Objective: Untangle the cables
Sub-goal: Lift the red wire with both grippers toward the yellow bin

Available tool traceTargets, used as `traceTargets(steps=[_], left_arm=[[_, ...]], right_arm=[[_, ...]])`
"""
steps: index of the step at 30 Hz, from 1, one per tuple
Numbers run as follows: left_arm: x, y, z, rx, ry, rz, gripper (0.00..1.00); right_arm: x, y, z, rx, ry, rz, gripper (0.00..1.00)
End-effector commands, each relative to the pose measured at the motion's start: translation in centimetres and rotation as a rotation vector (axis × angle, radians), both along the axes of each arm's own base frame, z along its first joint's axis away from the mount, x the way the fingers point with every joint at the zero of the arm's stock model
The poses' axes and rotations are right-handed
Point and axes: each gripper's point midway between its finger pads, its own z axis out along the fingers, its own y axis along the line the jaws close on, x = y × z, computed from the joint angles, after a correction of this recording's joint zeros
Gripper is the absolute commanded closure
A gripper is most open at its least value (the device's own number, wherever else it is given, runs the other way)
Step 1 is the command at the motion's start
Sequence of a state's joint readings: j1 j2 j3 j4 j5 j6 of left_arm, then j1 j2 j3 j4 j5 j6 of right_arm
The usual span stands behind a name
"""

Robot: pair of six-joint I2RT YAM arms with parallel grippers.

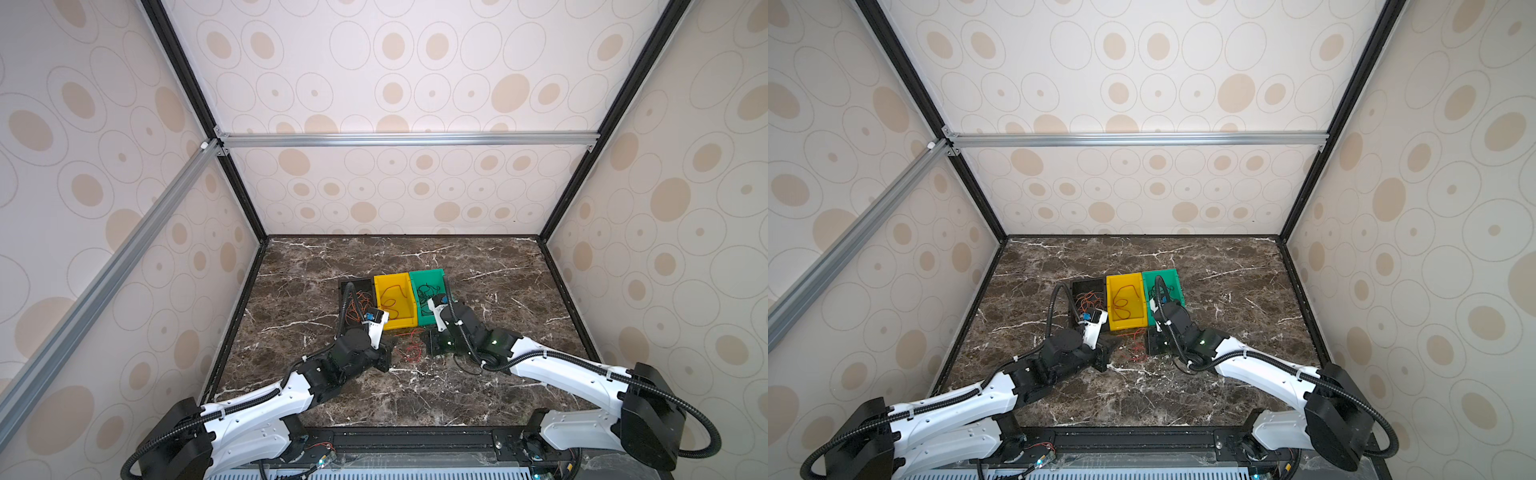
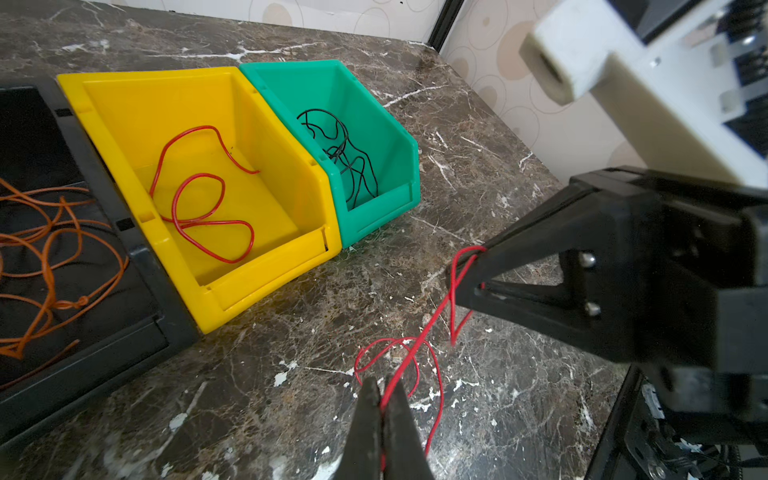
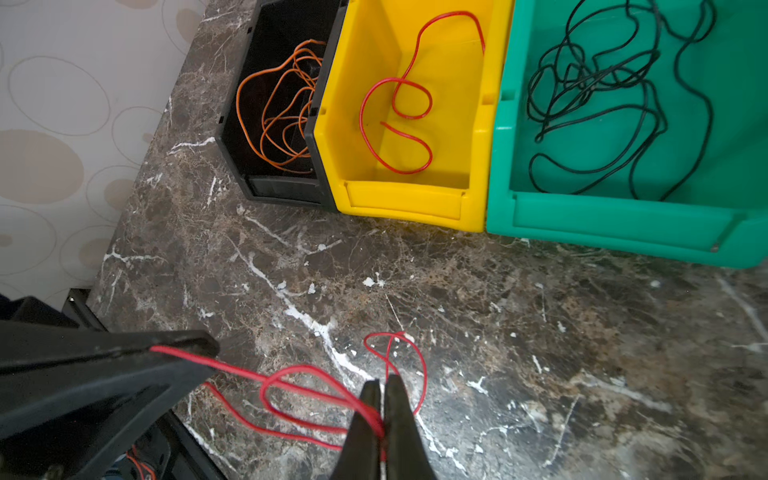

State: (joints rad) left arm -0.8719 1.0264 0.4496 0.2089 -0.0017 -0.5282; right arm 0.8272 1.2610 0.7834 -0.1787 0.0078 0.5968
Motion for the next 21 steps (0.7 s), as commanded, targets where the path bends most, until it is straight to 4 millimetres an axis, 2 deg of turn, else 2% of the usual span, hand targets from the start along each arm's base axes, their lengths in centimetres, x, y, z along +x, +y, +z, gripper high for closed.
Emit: traceTargets(steps=[1,4,7,13,16,21], left_arm=[[1.0,1.6,0.1,0.035,-0.01,0.08,1.0],[1.0,1.0,0.5,0.022,-0.019,0.056,1.0],[1.3,0.5,1.0,0.018,-0.033,0.042,1.0],[3.0,-0.5,3.7,0.048,-0.083,0.028,1.0],[4.5,-1.0,5.8,0.065,-0.108,0.025,1.0],[7.4,-1.4,8.7,0.128,-0.133,0.046,1.0]], right_arm=[[0.9,-2.6,0.2,-0.08,-0.055,-0.04,0.86],[0.8,-1.4,1.5,-0.041,-0.081,0.02,0.82],[1.3,-0.9,2.5,-0.026,-0.103,0.025,0.84],[2.4,-0.1,4.8,0.0,-0.14,0.041,0.83],[2.6,-0.5,5.9,0.013,-0.154,0.027,0.81],[2.7,-2.4,7.6,0.054,-0.162,-0.021,0.79]])
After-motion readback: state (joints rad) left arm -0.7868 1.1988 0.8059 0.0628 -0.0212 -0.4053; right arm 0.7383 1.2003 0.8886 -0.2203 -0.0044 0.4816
